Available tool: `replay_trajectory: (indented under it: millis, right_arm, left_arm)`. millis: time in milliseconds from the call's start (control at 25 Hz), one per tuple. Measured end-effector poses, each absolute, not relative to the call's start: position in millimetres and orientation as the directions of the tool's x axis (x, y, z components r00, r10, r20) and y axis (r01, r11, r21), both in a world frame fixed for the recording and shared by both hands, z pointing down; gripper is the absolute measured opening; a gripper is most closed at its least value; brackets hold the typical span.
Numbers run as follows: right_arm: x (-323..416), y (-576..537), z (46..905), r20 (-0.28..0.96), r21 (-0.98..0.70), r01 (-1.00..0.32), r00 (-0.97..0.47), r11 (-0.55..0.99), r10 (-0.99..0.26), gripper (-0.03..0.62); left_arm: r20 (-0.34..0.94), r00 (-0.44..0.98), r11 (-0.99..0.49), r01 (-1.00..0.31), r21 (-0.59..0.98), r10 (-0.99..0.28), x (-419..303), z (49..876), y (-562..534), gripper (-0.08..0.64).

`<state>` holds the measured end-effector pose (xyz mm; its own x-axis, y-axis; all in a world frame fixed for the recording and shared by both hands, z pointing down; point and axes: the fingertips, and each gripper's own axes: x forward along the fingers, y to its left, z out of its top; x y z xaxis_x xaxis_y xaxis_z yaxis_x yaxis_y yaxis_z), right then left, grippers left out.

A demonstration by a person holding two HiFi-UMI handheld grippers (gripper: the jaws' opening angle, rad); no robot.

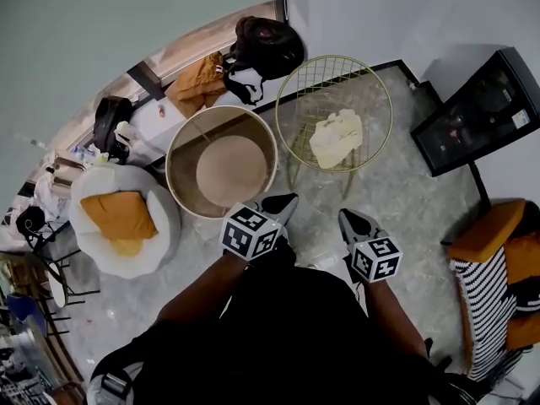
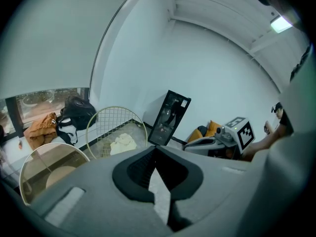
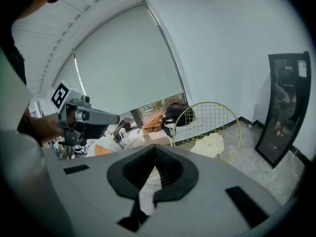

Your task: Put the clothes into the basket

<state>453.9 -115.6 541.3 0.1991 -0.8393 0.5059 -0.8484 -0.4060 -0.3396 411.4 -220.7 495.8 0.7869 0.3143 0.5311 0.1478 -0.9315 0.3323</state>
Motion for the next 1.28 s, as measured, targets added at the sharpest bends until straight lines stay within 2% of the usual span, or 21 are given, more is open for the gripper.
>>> replay_trajectory:
  millis: [240, 720, 1280]
  right_arm:
    - [486, -161, 553, 0.57, -0.286, -0.847, 0.224, -0.447, -0.79, 0.015]
    - [552, -214, 564, 0.6, -0.221, -0.853, 0.263, -0.472, -0.756, 0.016]
    - [669, -247, 655, 0.752, -0.173, -0.923, 0.102, -0.343, -0.651, 0.017]
  left_arm:
    - [0.523, 0.785, -0.927, 0.167, 0.337, 0.332, 443, 497, -280, 0.002]
    - [0.565, 0.745, -0.921, 0.173, 0.349, 0.354, 476, 526, -335, 0.001]
    - [0.65, 0.723, -0.935, -0.019, 0.355, 0.232, 564, 569, -370, 0.002]
